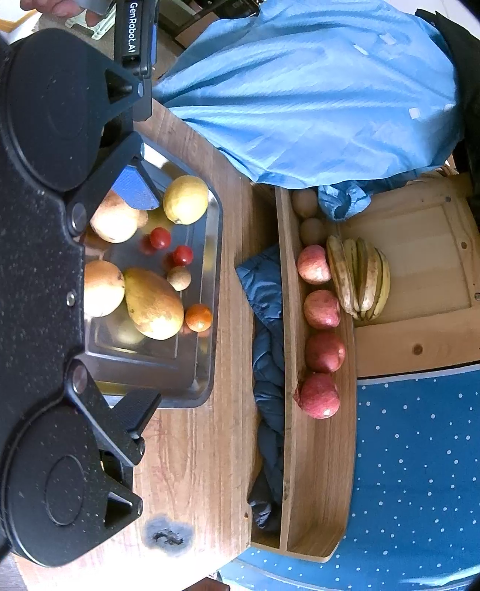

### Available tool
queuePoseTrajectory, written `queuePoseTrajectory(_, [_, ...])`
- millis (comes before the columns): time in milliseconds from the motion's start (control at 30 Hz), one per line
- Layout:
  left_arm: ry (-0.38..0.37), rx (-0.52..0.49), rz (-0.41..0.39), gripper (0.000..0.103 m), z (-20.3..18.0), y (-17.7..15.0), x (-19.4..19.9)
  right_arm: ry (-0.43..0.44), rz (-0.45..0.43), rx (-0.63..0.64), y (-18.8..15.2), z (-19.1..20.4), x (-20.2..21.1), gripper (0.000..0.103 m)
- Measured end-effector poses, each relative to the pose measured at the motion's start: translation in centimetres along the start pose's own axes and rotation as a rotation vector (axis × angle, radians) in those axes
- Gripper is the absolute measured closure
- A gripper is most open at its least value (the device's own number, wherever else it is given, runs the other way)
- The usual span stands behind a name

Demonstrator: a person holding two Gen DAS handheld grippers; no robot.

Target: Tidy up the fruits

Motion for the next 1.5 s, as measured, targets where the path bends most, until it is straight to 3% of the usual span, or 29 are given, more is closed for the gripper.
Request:
queuePoseTrajectory(933, [-0.084,-0.093,-0.109,0.001,2.1,-1.5,3.1,-0.059,-0.069,-0.034,-3.3,3.9,4.2,0.001])
queuePoseTrajectory(1500, [-0.142,-0.07,-0.17,0.001,4.6,-3.9,4.5,-0.12,-0.126,-0.06,-6.8,7.0,6.8,0.001])
Point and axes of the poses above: each gripper's, at about its wrist camera, not at the fingertips, and x roughly against the way its jaws point, z to its left, y to its top, the point moved 1 cm from there along -x, roughly the way its jaws point, and after that the axes turned 9 degrees about y, right-handed, at the moved point
